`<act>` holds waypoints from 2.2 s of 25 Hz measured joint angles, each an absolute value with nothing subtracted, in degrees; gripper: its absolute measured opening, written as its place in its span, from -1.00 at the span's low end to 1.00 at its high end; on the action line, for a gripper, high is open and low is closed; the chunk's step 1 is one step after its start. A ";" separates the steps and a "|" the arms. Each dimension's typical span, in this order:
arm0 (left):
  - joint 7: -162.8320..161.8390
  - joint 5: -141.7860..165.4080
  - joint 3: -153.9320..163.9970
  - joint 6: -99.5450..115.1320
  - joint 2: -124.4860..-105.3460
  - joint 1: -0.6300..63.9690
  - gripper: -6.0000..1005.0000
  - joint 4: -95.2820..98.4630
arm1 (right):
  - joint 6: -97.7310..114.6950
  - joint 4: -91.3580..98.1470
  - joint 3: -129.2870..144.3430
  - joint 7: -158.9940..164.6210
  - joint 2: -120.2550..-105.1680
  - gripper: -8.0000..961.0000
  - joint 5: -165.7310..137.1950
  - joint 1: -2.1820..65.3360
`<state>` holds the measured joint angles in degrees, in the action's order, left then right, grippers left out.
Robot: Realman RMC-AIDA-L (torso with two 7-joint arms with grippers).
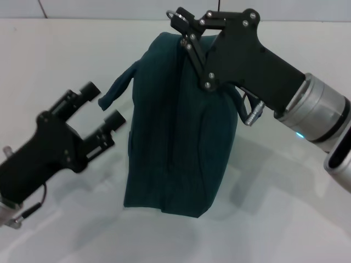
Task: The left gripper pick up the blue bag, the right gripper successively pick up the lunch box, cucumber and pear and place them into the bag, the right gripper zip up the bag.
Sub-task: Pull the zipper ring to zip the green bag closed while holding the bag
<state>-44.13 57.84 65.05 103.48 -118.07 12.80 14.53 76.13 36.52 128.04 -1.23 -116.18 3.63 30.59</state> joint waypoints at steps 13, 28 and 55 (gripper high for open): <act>-49.63 63.32 65.10 106.49 -119.33 16.20 0.57 15.15 | 73.45 36.99 128.76 -1.31 -116.17 -0.96 4.87 32.00; -50.39 62.08 64.63 99.42 -119.78 18.26 0.56 13.79 | 72.59 37.02 130.80 -1.34 -116.18 -0.96 5.93 32.44; -38.82 60.53 63.15 96.79 -119.67 19.14 -0.22 13.91 | 73.15 35.45 134.56 -0.60 -116.18 -0.96 10.80 30.33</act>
